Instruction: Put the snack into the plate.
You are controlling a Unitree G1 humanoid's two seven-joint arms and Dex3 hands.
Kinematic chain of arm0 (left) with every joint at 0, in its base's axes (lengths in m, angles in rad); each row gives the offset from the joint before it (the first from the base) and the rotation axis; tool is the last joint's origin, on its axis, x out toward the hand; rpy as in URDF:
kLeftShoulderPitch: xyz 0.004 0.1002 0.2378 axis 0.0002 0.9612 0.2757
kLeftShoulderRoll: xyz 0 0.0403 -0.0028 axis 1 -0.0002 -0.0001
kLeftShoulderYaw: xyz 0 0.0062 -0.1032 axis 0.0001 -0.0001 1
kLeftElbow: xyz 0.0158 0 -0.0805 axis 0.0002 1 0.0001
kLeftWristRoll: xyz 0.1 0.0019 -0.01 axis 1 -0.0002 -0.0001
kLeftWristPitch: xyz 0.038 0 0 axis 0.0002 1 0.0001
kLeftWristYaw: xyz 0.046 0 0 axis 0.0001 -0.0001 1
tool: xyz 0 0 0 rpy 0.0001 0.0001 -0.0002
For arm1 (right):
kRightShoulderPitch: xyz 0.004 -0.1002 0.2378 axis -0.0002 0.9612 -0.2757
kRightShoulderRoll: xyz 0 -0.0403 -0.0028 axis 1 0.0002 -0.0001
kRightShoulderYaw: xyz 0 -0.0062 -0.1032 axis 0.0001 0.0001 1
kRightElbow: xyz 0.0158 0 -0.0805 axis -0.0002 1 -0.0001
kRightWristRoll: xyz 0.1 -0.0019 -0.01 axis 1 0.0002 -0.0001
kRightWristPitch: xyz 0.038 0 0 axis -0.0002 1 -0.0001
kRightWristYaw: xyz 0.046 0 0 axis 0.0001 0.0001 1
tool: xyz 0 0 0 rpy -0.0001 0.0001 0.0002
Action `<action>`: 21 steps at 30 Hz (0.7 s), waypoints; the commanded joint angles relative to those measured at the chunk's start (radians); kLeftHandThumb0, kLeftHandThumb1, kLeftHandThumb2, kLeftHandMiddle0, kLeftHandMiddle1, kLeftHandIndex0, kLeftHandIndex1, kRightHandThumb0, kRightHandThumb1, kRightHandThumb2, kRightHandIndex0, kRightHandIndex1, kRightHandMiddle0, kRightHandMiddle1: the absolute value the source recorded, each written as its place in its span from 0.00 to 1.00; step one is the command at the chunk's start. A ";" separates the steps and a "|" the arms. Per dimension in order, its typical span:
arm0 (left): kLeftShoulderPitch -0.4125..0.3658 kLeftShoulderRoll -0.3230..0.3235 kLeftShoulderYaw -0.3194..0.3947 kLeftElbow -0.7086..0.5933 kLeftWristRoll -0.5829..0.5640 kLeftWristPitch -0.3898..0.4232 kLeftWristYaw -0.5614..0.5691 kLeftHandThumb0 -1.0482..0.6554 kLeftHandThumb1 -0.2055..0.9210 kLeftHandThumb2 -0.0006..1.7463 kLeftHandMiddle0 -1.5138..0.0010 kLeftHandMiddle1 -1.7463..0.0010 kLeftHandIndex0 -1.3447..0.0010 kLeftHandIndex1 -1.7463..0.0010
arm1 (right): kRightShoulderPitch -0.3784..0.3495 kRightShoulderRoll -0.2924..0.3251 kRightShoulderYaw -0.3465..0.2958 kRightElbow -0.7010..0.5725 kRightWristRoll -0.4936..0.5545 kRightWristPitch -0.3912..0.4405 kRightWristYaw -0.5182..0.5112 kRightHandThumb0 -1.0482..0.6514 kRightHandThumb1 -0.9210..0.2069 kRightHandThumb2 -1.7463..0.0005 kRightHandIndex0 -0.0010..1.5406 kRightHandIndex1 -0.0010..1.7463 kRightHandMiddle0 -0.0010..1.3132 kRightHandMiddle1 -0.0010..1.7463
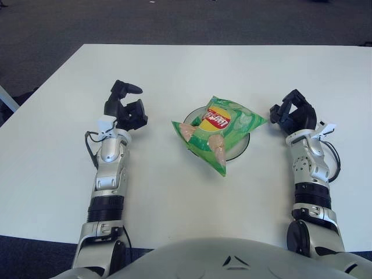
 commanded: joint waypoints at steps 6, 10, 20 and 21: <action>0.176 -0.077 -0.028 0.060 0.014 0.014 0.020 0.33 0.45 0.77 0.10 0.00 0.53 0.00 | 0.095 0.020 0.001 0.053 -0.004 0.029 -0.003 0.32 0.58 0.21 0.84 1.00 0.50 1.00; 0.182 -0.076 -0.030 0.056 0.015 0.013 0.020 0.33 0.44 0.77 0.09 0.00 0.53 0.00 | 0.100 0.021 0.002 0.050 -0.004 0.028 -0.002 0.32 0.58 0.21 0.85 1.00 0.50 1.00; 0.194 -0.085 -0.037 0.038 0.032 0.010 0.054 0.33 0.44 0.78 0.07 0.00 0.52 0.00 | 0.108 0.017 0.008 0.045 -0.009 0.036 0.001 0.32 0.58 0.21 0.86 1.00 0.50 1.00; 0.196 -0.085 -0.038 0.035 0.032 0.011 0.055 0.32 0.44 0.78 0.07 0.00 0.52 0.00 | 0.108 0.017 0.008 0.045 -0.010 0.035 0.001 0.32 0.58 0.20 0.86 1.00 0.50 1.00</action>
